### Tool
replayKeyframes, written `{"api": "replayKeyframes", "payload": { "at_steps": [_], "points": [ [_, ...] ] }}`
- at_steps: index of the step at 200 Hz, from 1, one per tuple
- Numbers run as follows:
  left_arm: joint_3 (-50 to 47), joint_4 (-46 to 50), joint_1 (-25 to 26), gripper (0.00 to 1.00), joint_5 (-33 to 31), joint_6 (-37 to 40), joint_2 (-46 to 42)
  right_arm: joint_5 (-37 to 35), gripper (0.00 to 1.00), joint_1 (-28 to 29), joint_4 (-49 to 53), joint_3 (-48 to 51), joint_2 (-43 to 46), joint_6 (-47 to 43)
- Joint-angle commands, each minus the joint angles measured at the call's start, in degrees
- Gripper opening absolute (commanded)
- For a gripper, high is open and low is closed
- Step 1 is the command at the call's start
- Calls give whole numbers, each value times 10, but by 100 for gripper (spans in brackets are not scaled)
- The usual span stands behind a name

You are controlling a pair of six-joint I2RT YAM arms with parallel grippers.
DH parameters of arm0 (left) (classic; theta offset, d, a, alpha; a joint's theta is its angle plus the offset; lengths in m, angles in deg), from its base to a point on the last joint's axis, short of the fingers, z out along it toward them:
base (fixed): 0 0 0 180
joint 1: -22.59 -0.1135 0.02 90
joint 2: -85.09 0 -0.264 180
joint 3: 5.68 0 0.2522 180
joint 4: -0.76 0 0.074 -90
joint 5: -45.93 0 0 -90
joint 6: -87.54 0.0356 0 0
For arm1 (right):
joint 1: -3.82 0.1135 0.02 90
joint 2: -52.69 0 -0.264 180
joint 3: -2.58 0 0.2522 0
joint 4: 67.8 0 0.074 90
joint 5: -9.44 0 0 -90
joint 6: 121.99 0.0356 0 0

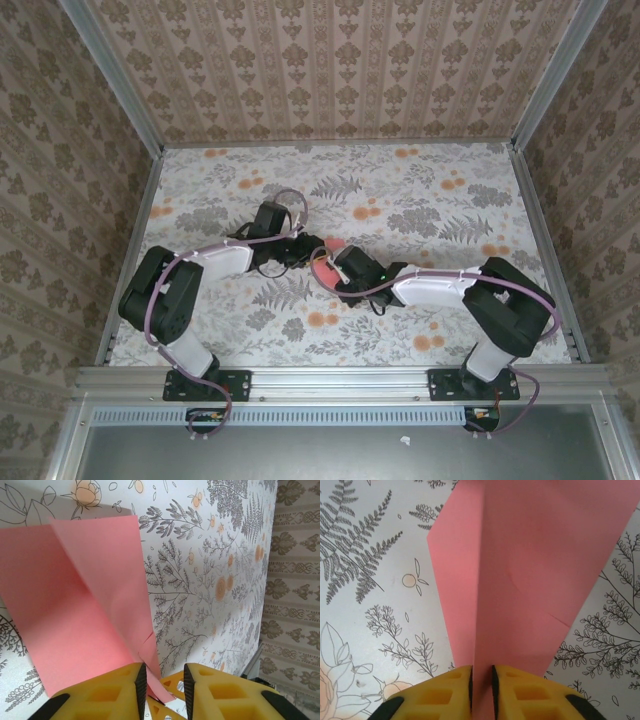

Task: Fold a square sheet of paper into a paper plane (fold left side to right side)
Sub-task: Fourth fold the wing at the center of the table.

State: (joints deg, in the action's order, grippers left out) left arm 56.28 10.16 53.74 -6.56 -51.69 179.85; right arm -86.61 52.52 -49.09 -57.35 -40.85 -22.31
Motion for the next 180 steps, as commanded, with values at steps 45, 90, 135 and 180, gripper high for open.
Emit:
{"api": "replayKeyframes", "payload": {
  "at_steps": [45, 90, 135, 180],
  "points": [
    [-15, 77, -28, 54, -35, 38, -84, 65, 0, -15, -1, -1, -2, 33],
    [-50, 105, -40, 49, -48, 42, -118, 183, 0, -54, -5, 2, -8, 76],
    [-45, 45, -3, 34, -34, 16, -51, 271, 0, -88, -31, 16, -18, 114],
    [-9, 30, 21, 32, -33, 12, 13, 286, 0, -100, -40, 22, -27, 121]
  ]
}}
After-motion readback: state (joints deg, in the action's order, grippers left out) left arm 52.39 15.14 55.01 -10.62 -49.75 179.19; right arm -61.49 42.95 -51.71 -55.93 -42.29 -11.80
